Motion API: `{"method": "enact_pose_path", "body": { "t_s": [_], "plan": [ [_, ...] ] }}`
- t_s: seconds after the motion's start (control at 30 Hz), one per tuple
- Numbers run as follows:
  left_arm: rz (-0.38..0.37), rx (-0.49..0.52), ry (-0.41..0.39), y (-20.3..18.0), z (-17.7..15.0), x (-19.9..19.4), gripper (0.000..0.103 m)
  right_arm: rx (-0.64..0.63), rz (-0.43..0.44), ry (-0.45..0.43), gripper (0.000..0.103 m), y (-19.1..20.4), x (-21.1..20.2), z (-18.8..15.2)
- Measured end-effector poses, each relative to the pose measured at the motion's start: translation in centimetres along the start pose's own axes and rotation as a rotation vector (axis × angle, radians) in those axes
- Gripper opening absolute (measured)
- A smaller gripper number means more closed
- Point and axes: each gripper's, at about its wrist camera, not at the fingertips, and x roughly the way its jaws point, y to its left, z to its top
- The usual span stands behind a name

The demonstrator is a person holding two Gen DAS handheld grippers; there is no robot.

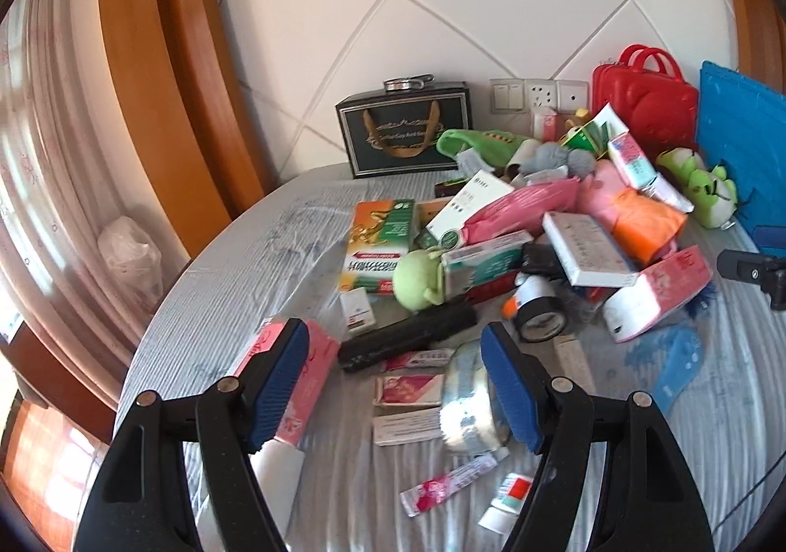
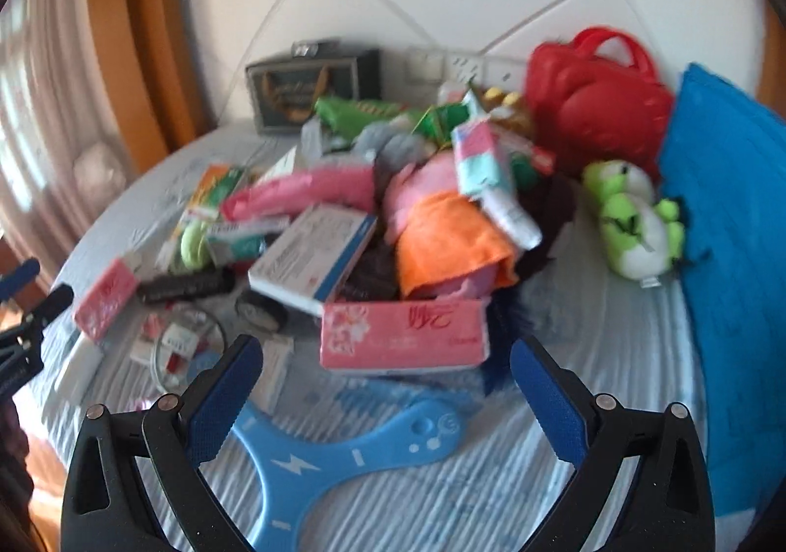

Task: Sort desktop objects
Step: 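Move left tool to the clear tape roll while right tool reaches the pink tissue pack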

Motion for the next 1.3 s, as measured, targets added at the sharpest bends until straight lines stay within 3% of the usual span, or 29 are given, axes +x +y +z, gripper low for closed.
{"method": "enact_pose_path", "body": {
  "t_s": [0.17,0.27,0.43,0.57,0.73,0.8,0.87,0.97,1.13,1.3],
  "plan": [
    [0.022,0.002,0.068,0.5,-2.0,1.7,0.072,0.087,0.024,0.108,0.103,-1.1,3.8,-0.6],
    [0.002,0.020,0.105,0.4,-2.6,2.8,0.072,0.211,0.028,0.178,0.103,-2.5,5.9,-1.2],
    [-0.122,0.056,0.163,-0.9,-2.5,5.7,0.072,0.300,0.028,0.198,0.103,-3.8,6.6,-1.6],
    [-0.286,0.072,0.221,-2.3,-3.4,8.5,0.072,0.327,0.009,0.182,0.103,-4.3,6.0,-1.5],
    [-0.400,0.096,0.309,-2.5,-5.0,12.3,0.072,0.359,0.003,0.168,0.103,-4.6,5.7,-1.5],
    [-0.445,0.111,0.309,-2.4,-5.2,13.1,0.066,0.391,0.008,0.170,0.103,-4.8,5.9,-1.6],
    [-0.480,0.121,0.294,-2.0,-4.9,13.4,0.051,0.414,-0.004,0.175,0.103,-4.7,6.4,-1.6],
    [-0.546,0.117,0.299,-1.3,-4.5,13.5,0.044,0.449,-0.005,0.182,0.103,-4.7,7.0,-1.8],
    [-0.540,0.192,0.253,-1.4,-4.3,11.7,0.042,0.534,-0.005,0.182,0.103,-4.9,7.7,-1.8],
    [-0.525,0.231,0.230,-1.7,-4.6,10.5,0.042,0.748,0.030,0.223,0.103,-6.1,10.2,-2.0]
  ]
}}
